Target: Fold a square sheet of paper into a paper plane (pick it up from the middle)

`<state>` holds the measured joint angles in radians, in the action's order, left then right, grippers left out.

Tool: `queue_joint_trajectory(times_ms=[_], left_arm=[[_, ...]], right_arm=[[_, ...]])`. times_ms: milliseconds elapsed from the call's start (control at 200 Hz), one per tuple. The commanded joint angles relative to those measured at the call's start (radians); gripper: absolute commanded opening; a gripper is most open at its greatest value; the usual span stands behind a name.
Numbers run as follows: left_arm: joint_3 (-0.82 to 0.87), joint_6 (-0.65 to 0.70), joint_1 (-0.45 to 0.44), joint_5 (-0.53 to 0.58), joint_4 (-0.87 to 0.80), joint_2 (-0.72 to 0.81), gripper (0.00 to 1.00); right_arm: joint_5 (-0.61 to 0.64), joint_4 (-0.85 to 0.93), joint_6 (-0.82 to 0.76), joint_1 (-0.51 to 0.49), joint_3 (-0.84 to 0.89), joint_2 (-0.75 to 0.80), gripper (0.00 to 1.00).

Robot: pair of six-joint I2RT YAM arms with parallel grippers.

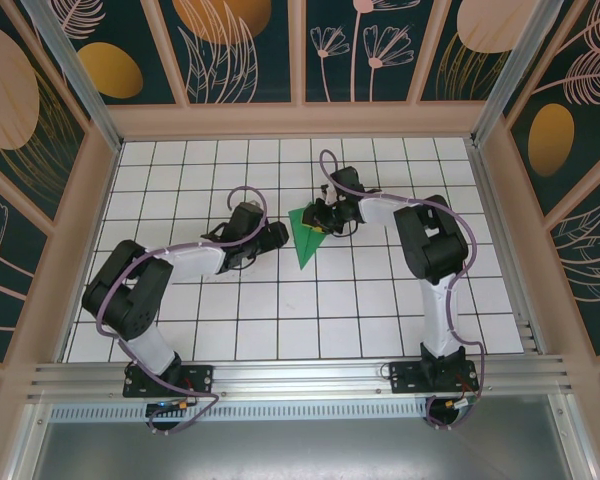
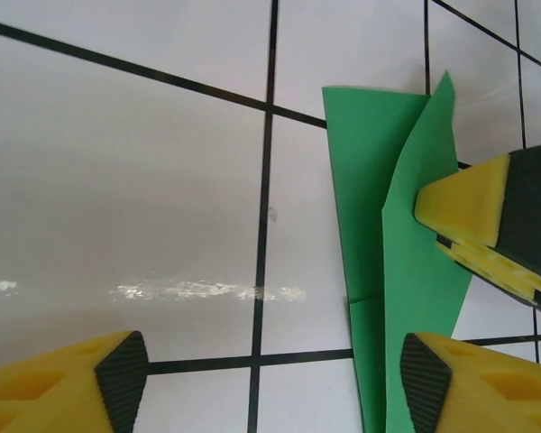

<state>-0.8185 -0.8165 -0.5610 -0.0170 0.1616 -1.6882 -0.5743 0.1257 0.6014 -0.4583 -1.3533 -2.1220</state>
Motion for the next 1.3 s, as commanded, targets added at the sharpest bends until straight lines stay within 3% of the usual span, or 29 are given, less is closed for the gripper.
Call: queue_joint_trajectory(times_ms=[0,65,165,360,595,816,946,1296], left_arm=[[0.022,-0.008,0.015,-0.004,0.031,0.042,0.83],[0.036,-0.004,0.02,-0.013,0.051,0.057,0.88],[0.061,0.013,0.027,-0.028,0.087,0.093,0.96],[0.099,0.018,0.037,-0.117,0.188,0.17,0.98],[0.114,-0.096,0.039,-0.292,0.358,0.18,0.98],[0.16,-0.214,0.039,-0.325,0.602,0.166,0.98],[0.173,-0.252,0.039,-0.401,0.753,0.131,0.91],[0.186,-0.332,0.039,-0.394,0.91,0.095,0.64]], right_arm=[[-0.053,-0.052,-0.014,-0.005,0.01,-0.009,0.22],[-0.064,-0.094,-0.007,-0.004,0.033,0.011,0.1],[-0.103,-0.207,0.023,0.006,0.085,0.064,0.04],[-0.221,-0.437,0.115,0.04,0.162,0.17,0.02],[-0.336,-0.652,0.289,0.07,0.195,0.228,0.03],[-0.365,-0.754,0.391,0.07,0.197,0.268,0.03],[-0.382,-0.802,0.447,0.068,0.195,0.267,0.03],[-0.42,-0.888,0.545,0.061,0.23,0.263,0.04]])
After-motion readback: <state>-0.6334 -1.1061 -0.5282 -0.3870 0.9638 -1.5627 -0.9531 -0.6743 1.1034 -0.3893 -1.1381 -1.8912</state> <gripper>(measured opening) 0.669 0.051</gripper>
